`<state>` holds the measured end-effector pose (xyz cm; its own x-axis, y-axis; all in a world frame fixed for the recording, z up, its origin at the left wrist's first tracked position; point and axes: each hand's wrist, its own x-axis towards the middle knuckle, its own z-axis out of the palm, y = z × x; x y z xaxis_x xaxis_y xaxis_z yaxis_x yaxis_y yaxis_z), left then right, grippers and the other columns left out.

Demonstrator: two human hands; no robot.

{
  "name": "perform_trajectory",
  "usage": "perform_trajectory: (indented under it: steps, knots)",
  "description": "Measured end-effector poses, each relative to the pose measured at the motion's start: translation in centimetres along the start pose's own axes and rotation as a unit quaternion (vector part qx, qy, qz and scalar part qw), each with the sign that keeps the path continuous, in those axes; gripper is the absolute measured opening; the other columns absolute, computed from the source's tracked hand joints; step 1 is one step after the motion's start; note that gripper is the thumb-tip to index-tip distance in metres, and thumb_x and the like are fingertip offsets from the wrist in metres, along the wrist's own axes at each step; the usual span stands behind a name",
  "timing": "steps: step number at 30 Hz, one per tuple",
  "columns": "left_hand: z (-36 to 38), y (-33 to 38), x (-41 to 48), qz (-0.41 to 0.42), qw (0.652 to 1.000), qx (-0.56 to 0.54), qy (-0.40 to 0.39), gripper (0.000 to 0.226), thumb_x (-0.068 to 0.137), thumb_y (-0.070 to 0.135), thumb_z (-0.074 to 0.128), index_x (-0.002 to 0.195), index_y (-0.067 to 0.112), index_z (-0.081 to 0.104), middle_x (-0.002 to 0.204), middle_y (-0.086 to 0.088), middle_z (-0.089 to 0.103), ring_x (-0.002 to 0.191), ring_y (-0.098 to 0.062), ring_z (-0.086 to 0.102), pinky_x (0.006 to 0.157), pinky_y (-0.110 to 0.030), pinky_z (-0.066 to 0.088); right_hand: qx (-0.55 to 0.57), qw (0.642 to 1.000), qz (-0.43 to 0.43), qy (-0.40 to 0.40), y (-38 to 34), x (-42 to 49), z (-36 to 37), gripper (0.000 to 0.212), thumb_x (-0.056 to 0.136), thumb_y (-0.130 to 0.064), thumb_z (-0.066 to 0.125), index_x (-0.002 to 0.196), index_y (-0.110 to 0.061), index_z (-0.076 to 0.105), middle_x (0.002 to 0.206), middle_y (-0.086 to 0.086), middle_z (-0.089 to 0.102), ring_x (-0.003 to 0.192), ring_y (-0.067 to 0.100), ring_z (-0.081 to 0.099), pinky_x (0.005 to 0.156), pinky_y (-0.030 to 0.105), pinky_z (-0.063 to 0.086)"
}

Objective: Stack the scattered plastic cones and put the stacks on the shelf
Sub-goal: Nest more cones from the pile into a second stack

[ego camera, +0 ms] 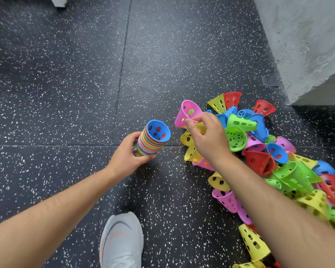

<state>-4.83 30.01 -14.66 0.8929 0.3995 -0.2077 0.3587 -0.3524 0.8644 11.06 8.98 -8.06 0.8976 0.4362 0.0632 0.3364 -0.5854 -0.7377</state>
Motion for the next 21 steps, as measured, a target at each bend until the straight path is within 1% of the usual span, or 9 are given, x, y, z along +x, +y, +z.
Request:
perform_trajectory:
  steps: [3,5,8,10,12,14,17,19,21]
  knots:
    - [0.2,0.2,0.1,0.004,1.0,0.008,0.004,0.072,0.074,0.029,0.095,0.136,0.029,0.057,0.128,0.017,0.061,0.12,0.004,0.057,0.105,-0.033,0.052,0.036,0.999,-0.028,0.012,-1.3,-1.1,-0.8,0.028,0.096,-0.042,0.061,0.096,-0.015,0.066,0.107,-0.003,0.062,0.107,0.015,0.056,0.093,0.028,0.043]
    - [0.4,0.3,0.2,0.008,1.0,0.011,0.005,0.071,0.073,0.029,0.095,0.134,0.031,0.057,0.127,0.019,0.06,0.118,0.007,0.058,0.104,-0.03,0.052,0.034,0.998,-0.061,-0.007,-2.0,-1.7,-0.8,0.025,0.096,-0.04,0.062,0.097,-0.015,0.066,0.108,-0.002,0.062,0.108,0.015,0.055,0.094,0.026,0.041]
    - [0.8,0.7,0.6,0.016,1.0,0.007,0.003,0.072,0.073,0.027,0.095,0.134,0.029,0.057,0.127,0.017,0.062,0.117,0.004,0.06,0.104,-0.032,0.053,-0.002,0.992,-0.108,-0.063,-2.3,-1.9,-0.4,0.026,0.095,-0.039,0.063,0.099,-0.013,0.066,0.114,0.0,0.063,0.113,0.019,0.053,0.1,0.033,0.041]
    - [1.0,0.9,1.1,0.022,1.0,0.01,0.001,0.073,0.073,0.028,0.095,0.136,0.026,0.057,0.128,0.012,0.063,0.119,-0.002,0.061,0.104,-0.037,0.054,-0.018,0.991,-0.101,-0.09,-2.0,-1.8,-0.1,0.03,0.094,-0.042,0.064,0.106,-0.014,0.068,0.126,0.001,0.061,0.124,0.017,0.049,0.107,0.034,0.037]
    - [1.2,1.1,1.6,0.027,1.0,0.006,0.0,0.073,0.074,0.028,0.095,0.136,0.028,0.057,0.129,0.012,0.063,0.12,-0.002,0.06,0.104,-0.038,0.054,-0.023,0.991,-0.083,-0.101,-1.6,-1.4,0.0,0.037,0.092,-0.047,0.064,0.113,-0.017,0.068,0.135,0.001,0.057,0.132,0.014,0.044,0.112,0.031,0.033]
    - [1.3,1.2,2.0,0.03,1.0,0.003,0.001,0.071,0.075,0.026,0.094,0.136,0.029,0.057,0.129,0.013,0.062,0.12,-0.001,0.059,0.104,-0.039,0.054,-0.025,0.993,-0.081,-0.082,-1.0,-0.8,0.0,0.039,0.093,-0.049,0.061,0.116,-0.018,0.066,0.13,-0.003,0.059,0.128,0.012,0.047,0.11,0.028,0.035]
    - [1.6,1.4,2.9,0.036,0.999,0.01,0.0,0.07,0.076,0.026,0.093,0.135,0.031,0.056,0.128,0.014,0.061,0.119,-0.001,0.059,0.104,-0.04,0.054,-0.038,0.998,-0.039,-0.037,0.0,0.9,0.1,0.036,0.097,-0.044,0.056,0.121,-0.018,0.061,0.122,-0.003,0.06,0.118,0.015,0.05,0.103,0.033,0.04]
    - [1.6,1.6,3.5,0.034,0.999,0.006,0.0,0.071,0.074,0.028,0.093,0.134,0.034,0.055,0.129,0.016,0.061,0.119,0.001,0.059,0.103,-0.038,0.054,-0.096,0.995,-0.004,-0.039,0.8,2.7,0.3,0.042,0.095,-0.04,0.058,0.129,-0.015,0.055,0.128,0.003,0.057,0.124,0.023,0.047,0.105,0.037,0.038]
    - [1.8,1.7,4.0,0.032,0.999,0.003,-0.003,0.072,0.074,0.028,0.093,0.134,0.035,0.054,0.129,0.016,0.06,0.12,0.001,0.058,0.103,-0.038,0.054,-0.227,0.972,-0.004,-0.065,1.2,4.7,0.7,0.054,0.092,-0.045,0.059,0.135,-0.014,0.049,0.132,0.007,0.053,0.126,0.029,0.043,0.109,0.041,0.034]
